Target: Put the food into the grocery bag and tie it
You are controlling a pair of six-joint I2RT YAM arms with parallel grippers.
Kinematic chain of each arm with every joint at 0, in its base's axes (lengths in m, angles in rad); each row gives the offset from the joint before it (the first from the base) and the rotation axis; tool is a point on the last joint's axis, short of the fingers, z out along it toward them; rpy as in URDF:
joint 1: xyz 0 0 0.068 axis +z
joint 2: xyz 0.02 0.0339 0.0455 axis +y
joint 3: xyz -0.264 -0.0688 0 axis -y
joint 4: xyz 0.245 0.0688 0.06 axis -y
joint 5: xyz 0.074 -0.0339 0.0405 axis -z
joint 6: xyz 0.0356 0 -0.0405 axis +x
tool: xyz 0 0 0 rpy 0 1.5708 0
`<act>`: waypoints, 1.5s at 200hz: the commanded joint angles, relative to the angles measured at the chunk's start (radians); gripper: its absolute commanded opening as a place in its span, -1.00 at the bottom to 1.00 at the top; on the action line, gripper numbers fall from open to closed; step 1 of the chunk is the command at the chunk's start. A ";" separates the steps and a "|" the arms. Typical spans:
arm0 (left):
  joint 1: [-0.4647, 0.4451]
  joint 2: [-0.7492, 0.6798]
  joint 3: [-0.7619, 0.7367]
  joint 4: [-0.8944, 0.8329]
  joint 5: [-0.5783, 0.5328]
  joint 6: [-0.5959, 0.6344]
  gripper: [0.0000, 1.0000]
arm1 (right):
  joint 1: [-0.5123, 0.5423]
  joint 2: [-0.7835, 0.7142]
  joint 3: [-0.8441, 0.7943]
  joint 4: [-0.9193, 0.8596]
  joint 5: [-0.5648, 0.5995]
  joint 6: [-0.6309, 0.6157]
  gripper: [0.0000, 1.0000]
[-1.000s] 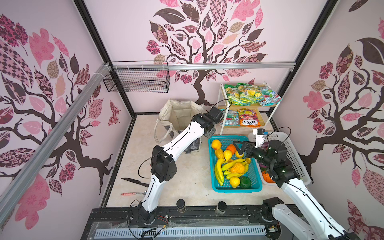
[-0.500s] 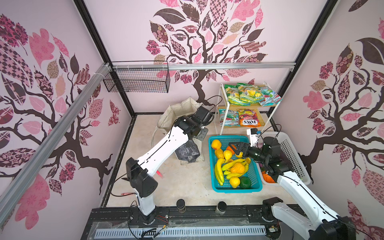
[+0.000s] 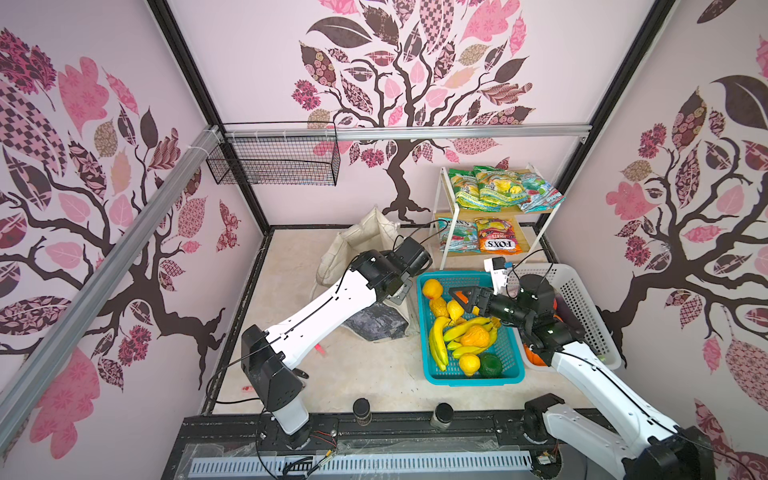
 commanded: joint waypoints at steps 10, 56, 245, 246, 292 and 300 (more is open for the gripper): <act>-0.003 -0.020 0.088 -0.143 -0.153 0.025 -1.00 | 0.062 0.044 0.036 0.039 0.040 0.017 0.89; -0.004 0.012 0.246 -0.265 -0.241 0.122 -1.00 | 0.069 0.067 0.013 0.099 0.047 0.055 0.88; -0.175 -0.030 0.013 0.011 0.084 -0.001 -0.19 | 0.070 0.026 -0.007 0.046 0.175 0.017 0.90; -0.175 -0.032 0.013 0.016 0.085 -0.001 -0.17 | 0.070 0.026 -0.007 0.045 0.175 0.017 0.91; -0.175 -0.090 0.004 0.105 0.093 -0.005 0.51 | 0.070 0.002 0.002 0.033 0.190 0.021 0.94; -0.175 -0.100 0.008 0.108 0.080 -0.015 0.60 | 0.070 -0.002 0.009 0.025 0.189 0.021 0.95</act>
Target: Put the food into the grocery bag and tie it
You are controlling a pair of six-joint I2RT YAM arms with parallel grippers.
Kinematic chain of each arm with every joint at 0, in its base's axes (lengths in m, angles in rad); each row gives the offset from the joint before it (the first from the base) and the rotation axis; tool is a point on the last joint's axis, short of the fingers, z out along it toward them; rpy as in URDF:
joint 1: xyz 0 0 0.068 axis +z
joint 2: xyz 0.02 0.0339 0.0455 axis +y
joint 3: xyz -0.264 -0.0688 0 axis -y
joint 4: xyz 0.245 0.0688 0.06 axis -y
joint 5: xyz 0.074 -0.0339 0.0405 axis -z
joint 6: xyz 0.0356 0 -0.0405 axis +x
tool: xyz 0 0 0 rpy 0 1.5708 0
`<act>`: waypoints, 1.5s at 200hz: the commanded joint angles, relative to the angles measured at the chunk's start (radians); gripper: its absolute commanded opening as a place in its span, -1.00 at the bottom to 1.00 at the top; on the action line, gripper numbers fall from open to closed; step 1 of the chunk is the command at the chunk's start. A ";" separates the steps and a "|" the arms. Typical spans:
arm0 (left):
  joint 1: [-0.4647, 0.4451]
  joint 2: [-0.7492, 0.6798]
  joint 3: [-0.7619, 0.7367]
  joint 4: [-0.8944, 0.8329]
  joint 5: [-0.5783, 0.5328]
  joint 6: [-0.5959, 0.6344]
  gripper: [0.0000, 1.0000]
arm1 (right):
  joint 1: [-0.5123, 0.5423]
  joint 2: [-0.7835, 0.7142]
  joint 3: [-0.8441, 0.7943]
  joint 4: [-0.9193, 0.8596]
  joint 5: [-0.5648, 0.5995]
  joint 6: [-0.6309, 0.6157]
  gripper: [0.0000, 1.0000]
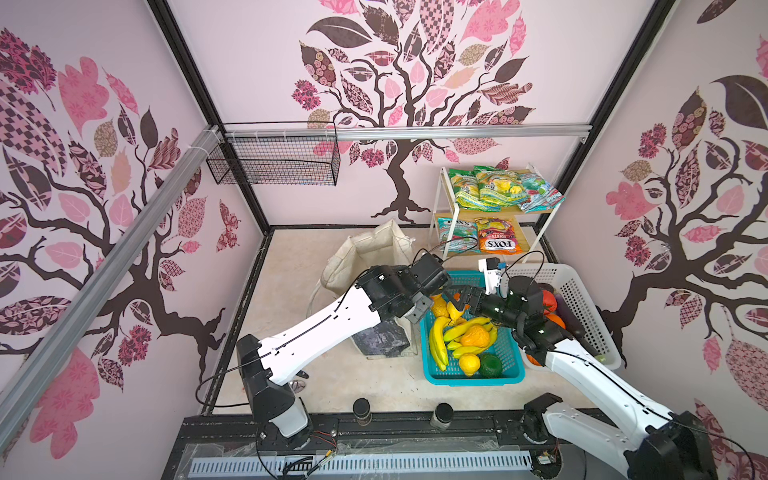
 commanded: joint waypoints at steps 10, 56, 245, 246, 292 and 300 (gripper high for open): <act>0.005 -0.055 -0.007 0.068 -0.028 -0.041 0.69 | 0.003 -0.026 0.037 -0.040 0.019 -0.004 0.96; 0.106 -0.240 0.002 0.173 0.038 -0.100 0.96 | 0.004 0.030 0.202 -0.151 -0.034 0.012 0.99; 0.832 -0.440 -0.667 0.468 0.478 -0.218 0.67 | 0.284 0.513 0.588 -0.291 0.153 -0.083 0.22; 0.832 -0.440 -0.669 0.473 0.485 -0.219 0.63 | 0.284 0.513 0.588 -0.289 0.154 -0.083 0.20; 0.810 -0.400 -0.597 0.474 0.636 -0.205 -1.00 | 0.317 0.527 0.649 -0.322 0.204 -0.109 -0.70; 0.801 -0.419 -0.568 0.462 0.633 -0.208 -1.00 | 0.334 0.528 0.674 -0.338 0.222 -0.120 -0.76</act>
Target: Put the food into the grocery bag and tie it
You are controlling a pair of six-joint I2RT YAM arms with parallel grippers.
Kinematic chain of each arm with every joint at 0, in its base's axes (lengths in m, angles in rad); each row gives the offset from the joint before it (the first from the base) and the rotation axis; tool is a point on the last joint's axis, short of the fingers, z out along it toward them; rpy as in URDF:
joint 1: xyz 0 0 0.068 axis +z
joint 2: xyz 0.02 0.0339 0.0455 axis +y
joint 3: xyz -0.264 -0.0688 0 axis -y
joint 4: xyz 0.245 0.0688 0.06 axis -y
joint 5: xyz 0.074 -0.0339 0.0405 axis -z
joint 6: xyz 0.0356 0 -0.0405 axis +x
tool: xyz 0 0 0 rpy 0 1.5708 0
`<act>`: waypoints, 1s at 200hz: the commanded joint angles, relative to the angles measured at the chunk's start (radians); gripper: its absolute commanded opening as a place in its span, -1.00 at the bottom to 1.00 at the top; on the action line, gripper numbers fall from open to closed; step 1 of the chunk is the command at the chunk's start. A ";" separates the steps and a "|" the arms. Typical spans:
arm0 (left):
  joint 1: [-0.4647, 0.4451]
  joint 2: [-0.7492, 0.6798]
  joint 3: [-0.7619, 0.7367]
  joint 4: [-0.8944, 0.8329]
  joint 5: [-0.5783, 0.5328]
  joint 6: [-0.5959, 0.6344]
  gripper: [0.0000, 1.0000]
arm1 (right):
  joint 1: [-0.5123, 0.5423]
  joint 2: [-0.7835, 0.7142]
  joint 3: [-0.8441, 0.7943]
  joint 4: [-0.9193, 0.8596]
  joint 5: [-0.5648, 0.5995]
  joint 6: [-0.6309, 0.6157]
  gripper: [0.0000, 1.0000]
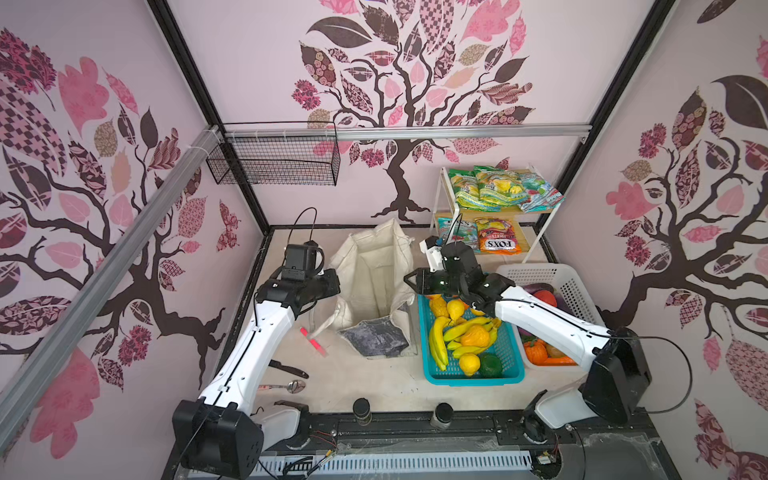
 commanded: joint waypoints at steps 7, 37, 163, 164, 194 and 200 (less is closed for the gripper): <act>-0.030 -0.045 0.108 -0.004 0.069 -0.002 -1.00 | 0.052 0.022 0.120 -0.036 0.049 -0.038 -0.79; -0.092 -0.058 0.237 0.034 0.247 -0.068 -1.00 | 0.126 0.077 0.273 -0.088 0.077 -0.062 -0.87; 0.038 -0.095 0.299 -0.205 -0.106 0.055 -1.00 | 0.052 -0.022 0.179 -0.259 0.184 -0.119 -1.00; 0.038 -0.095 0.298 -0.206 -0.106 0.055 -1.00 | 0.051 -0.023 0.178 -0.260 0.184 -0.120 -1.00; 0.037 -0.101 0.254 -0.212 -0.159 0.069 -1.00 | 0.019 -0.057 0.147 -0.310 0.209 -0.141 -1.00; 0.038 -0.103 0.240 -0.208 -0.155 0.069 -1.00 | 0.015 -0.063 0.143 -0.318 0.216 -0.146 -1.00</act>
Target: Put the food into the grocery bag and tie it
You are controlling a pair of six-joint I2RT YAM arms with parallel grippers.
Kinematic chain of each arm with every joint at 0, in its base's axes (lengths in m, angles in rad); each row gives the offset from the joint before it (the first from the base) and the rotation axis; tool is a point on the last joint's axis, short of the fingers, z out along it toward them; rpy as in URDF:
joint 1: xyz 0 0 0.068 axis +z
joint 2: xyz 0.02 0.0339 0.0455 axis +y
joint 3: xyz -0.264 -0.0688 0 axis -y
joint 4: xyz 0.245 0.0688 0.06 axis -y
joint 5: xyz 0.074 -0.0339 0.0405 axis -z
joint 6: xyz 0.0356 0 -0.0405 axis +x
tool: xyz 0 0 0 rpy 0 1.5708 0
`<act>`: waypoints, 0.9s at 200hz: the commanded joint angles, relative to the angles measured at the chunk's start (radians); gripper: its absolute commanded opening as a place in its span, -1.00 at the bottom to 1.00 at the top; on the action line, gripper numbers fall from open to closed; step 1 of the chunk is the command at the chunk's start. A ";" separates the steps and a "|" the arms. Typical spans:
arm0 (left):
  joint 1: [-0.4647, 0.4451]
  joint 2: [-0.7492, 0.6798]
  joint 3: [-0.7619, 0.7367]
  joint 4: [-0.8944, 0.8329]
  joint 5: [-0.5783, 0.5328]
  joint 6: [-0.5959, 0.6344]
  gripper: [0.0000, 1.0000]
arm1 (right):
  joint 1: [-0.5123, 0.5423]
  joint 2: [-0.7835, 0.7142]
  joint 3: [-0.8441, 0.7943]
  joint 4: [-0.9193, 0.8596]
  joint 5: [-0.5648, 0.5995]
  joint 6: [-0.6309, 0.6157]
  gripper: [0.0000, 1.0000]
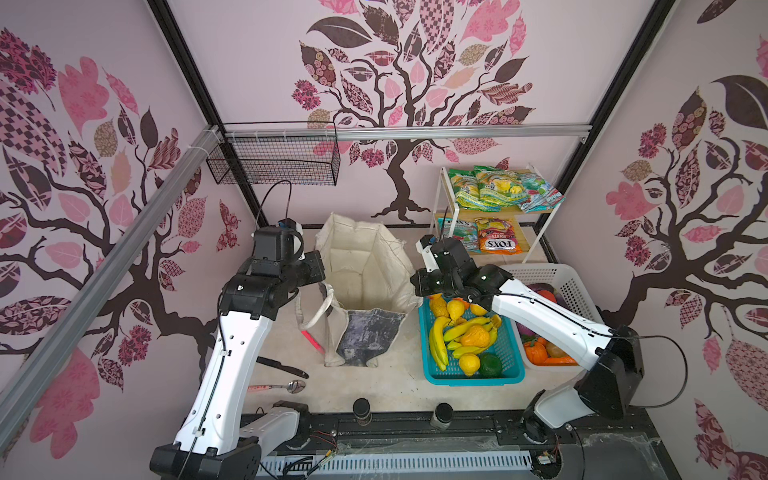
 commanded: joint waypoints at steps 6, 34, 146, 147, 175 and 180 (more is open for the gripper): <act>0.002 -0.018 -0.064 0.033 -0.034 0.027 -1.00 | -0.019 -0.084 -0.006 -0.040 0.036 -0.029 -1.00; 0.004 -0.035 -0.139 0.071 -0.044 0.038 -1.00 | -0.023 -0.103 -0.030 -0.067 0.055 -0.035 -1.00; 0.011 -0.142 -0.425 0.330 0.149 0.043 -1.00 | -0.065 -0.138 -0.215 0.060 -0.040 0.008 -1.00; 0.011 -0.141 -0.426 0.331 0.150 0.043 -1.00 | -0.065 -0.138 -0.215 0.062 -0.040 0.008 -1.00; 0.011 -0.169 -0.440 0.352 0.178 0.042 -1.00 | -0.065 -0.147 -0.234 0.122 -0.076 0.027 -0.97; 0.011 -0.179 -0.444 0.356 0.176 0.039 -1.00 | -0.066 -0.147 -0.238 0.138 -0.093 0.033 -0.97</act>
